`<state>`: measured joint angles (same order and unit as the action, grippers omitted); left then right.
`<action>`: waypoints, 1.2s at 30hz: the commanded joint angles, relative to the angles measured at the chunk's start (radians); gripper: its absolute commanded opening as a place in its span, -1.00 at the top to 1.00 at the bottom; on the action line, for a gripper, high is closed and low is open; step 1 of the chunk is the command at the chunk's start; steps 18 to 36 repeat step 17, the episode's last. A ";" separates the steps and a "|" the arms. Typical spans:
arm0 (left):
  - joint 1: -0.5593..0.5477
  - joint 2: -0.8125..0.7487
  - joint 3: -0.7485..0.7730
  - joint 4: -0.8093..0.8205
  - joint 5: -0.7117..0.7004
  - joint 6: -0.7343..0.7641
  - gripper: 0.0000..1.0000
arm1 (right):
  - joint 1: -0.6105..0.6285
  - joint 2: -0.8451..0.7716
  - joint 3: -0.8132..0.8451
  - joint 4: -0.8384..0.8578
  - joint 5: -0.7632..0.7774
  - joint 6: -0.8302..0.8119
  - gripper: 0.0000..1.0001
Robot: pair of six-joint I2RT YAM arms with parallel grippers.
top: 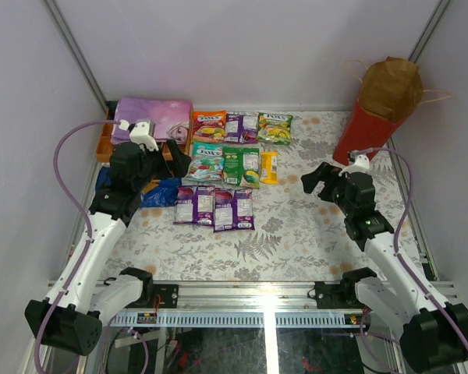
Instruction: Take the snacks out of the paper bag
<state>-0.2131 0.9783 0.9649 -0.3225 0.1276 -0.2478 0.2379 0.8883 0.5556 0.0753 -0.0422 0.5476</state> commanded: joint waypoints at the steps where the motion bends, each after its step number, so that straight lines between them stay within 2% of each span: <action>1: 0.008 -0.039 -0.030 0.117 -0.031 0.014 -0.99 | 0.007 -0.064 -0.066 0.033 0.069 0.026 -0.99; 6: 0.008 -0.075 -0.047 0.134 -0.125 0.027 -0.99 | 0.006 -0.045 -0.076 0.046 0.096 0.027 -0.99; 12: 0.009 -0.104 -0.062 0.150 -0.167 0.040 -0.99 | 0.006 0.024 -0.051 0.053 0.113 0.019 -0.99; 17: 0.010 -0.097 -0.057 0.155 -0.150 0.038 -0.99 | 0.007 -0.035 -0.090 0.118 0.060 -0.010 -0.99; 36: 0.010 -0.097 -0.057 0.155 -0.150 0.038 -0.99 | 0.007 -0.035 -0.090 0.118 0.060 -0.010 -0.99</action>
